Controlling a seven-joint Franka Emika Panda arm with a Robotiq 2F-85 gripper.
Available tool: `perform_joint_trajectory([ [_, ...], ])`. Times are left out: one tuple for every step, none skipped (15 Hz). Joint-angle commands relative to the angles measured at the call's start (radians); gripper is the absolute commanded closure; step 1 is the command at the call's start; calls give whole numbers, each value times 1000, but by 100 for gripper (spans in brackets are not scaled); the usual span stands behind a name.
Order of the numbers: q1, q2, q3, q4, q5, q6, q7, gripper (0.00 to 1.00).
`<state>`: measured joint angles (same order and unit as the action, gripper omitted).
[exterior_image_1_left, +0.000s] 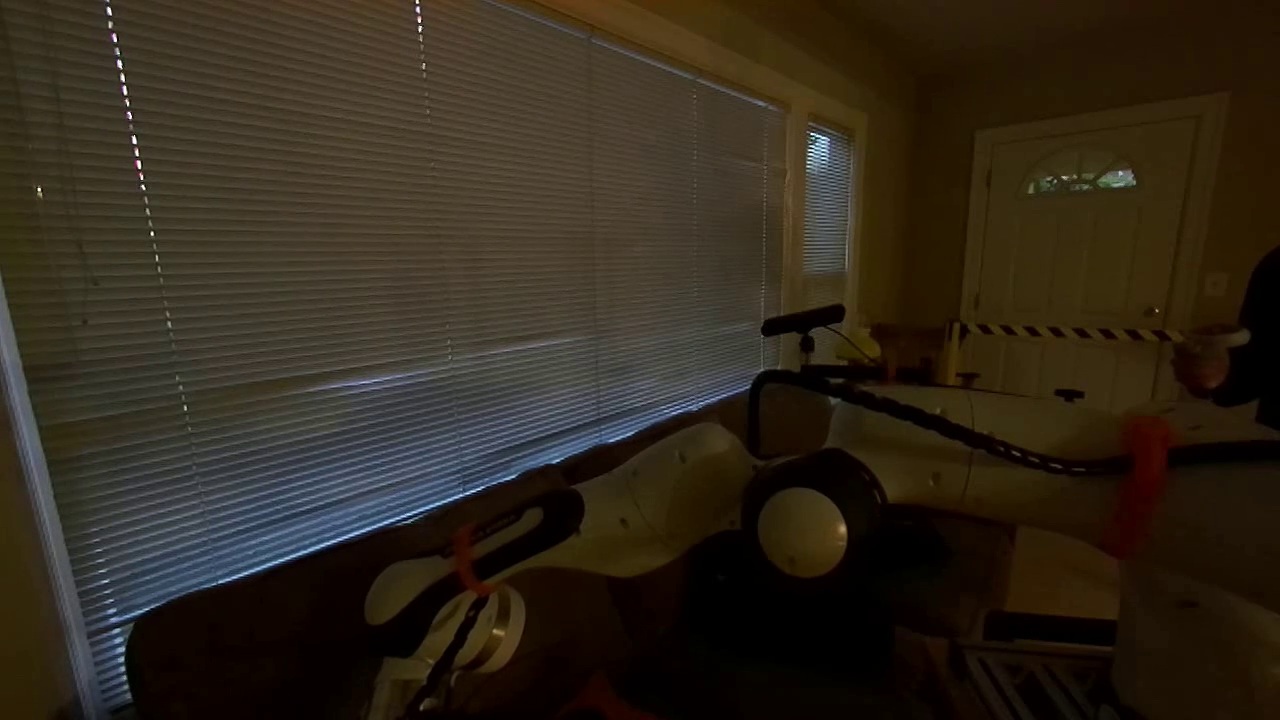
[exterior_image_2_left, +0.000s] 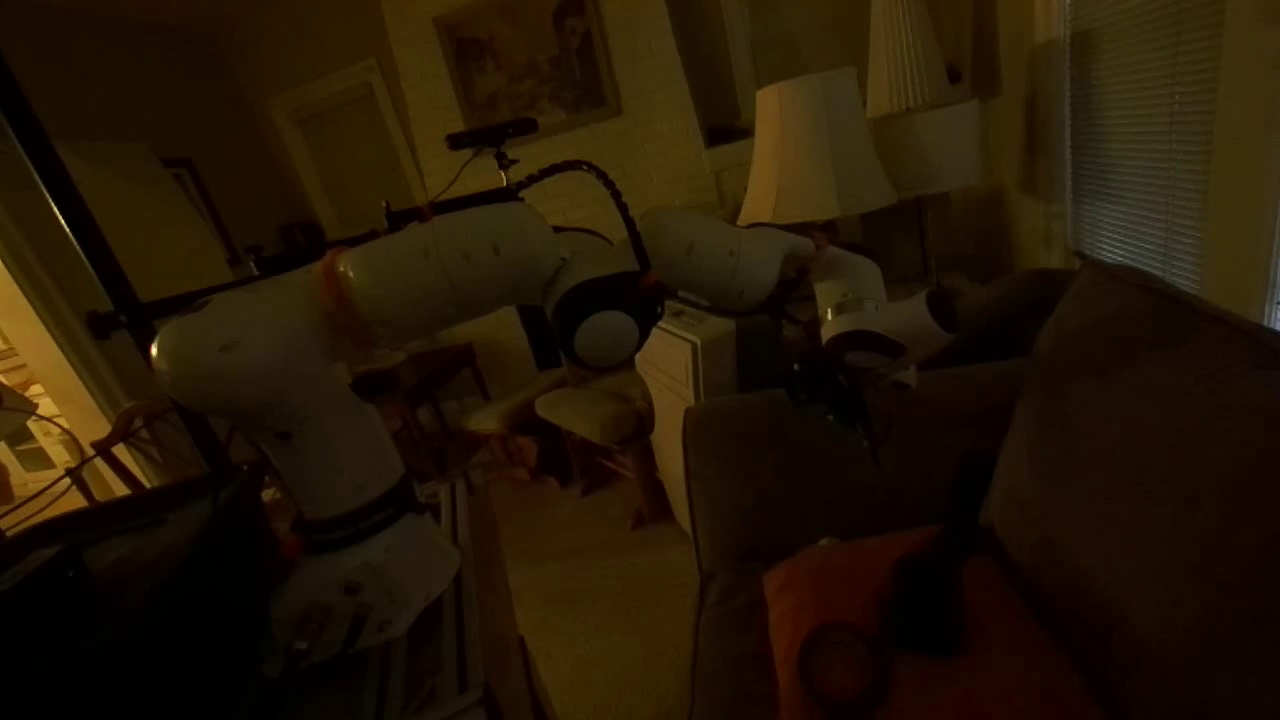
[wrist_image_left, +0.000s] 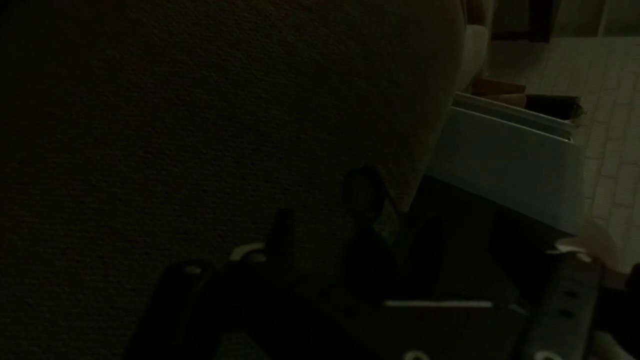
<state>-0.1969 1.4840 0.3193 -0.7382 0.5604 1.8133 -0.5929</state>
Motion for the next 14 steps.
perform_joint_trajectory([
  [1,0,10,1,-2,-43,-28,0],
  [2,0,11,1,-1,-51,-35,0],
  [3,0,12,1,0,-58,-39,0],
  [3,0,14,1,1,-68,-43,0],
  [3,0,15,1,1,-74,-50,0],
  [2,0,17,1,1,-87,-63,0],
  [2,0,18,-1,2,-94,-74,0],
  [3,0,18,-2,3,-100,-83,0],
  [3,0,18,-3,4,-107,-96,0],
  [5,0,16,-2,4,-111,-103,0],
  [5,0,16,-3,5,-111,-116,0],
  [6,0,16,-4,6,-108,-126,0],
  [9,0,15,-5,7,-101,-137,0],
  [11,0,15,-6,7,-98,-147,0],
])
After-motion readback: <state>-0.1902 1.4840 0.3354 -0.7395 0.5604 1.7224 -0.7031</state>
